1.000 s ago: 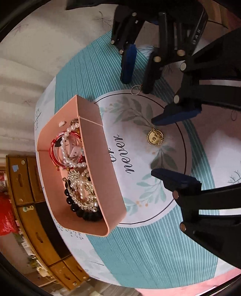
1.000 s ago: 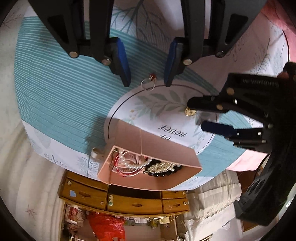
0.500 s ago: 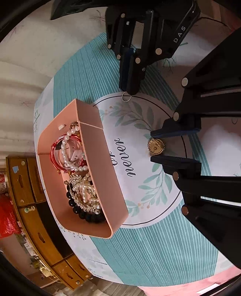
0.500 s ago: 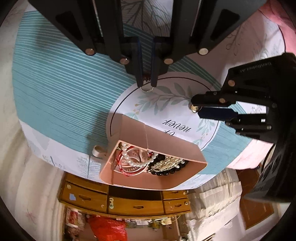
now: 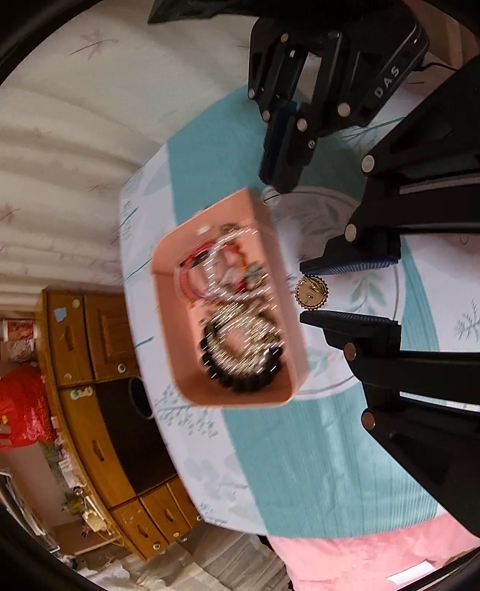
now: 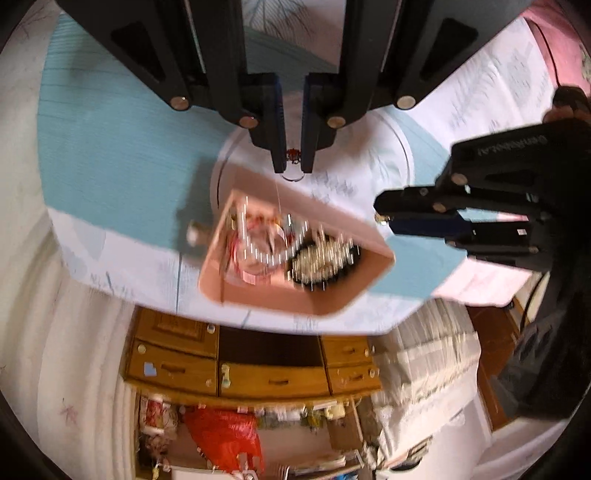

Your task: Organize jewelry

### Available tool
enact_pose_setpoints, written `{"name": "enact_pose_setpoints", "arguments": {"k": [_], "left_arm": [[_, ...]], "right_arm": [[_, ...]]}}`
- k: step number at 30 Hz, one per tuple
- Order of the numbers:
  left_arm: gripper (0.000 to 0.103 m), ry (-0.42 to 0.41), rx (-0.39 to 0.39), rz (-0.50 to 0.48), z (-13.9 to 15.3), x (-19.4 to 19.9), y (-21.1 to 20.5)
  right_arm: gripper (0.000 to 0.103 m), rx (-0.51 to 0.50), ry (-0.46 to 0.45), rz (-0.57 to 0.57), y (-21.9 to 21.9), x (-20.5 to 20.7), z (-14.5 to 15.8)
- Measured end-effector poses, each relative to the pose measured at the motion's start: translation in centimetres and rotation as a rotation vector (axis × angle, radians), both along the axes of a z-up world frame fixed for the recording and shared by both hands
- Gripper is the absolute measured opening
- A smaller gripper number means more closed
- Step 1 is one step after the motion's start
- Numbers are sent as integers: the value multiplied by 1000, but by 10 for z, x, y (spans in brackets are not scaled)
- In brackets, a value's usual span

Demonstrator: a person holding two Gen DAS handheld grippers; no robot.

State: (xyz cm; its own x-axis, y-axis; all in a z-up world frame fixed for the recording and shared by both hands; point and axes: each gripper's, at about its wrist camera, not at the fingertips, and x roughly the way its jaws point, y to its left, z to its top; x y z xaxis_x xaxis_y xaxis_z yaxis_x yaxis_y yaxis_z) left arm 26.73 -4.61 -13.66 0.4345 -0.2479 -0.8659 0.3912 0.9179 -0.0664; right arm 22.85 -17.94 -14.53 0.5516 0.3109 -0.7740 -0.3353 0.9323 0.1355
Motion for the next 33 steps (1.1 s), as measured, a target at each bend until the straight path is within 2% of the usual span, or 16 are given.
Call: {"name": "enact_pose_setpoints", "arguments": {"k": [5, 6, 7, 9, 10, 14, 16, 19, 21, 23, 26, 30, 33], "left_arm": [[17, -46, 3, 1, 20, 25, 7], [22, -52, 2, 6, 24, 29, 8], [30, -52, 7, 18, 27, 35, 10], [76, -27, 11, 60, 34, 46, 16], [82, -17, 3, 78, 38, 49, 20], [84, 40, -79, 118, 50, 47, 45], [86, 72, -76, 127, 48, 38, 56], [86, 94, -27, 150, 40, 19, 73], [86, 116, 15, 167, 33, 6, 81], [86, 158, 65, 196, 25, -14, 89], [86, 222, 89, 243, 17, -48, 97], [87, 308, 138, 269, 16, -99, 92], [97, 329, 138, 305, 22, -136, 82]], "right_arm": [[8, 32, -67, -87, 4, 18, 29], [8, 43, -72, -117, 4, 22, 33], [8, 50, -73, -137, 4, 25, 36], [10, 65, -61, -174, 4, 31, 42], [12, 55, -55, -193, 4, 31, 44], [23, 36, -42, -259, 6, 19, 55], [44, 45, -16, -284, 7, 9, 57], [63, 56, 71, -351, 8, -11, 55], [65, 53, 148, -394, 8, -22, 47], [65, 51, 272, -428, 7, -37, 33], [65, 73, 429, -421, 6, -65, 15], [66, 78, 546, -401, 3, -105, 7], [67, 55, 601, -387, 0, -132, 12]]}}
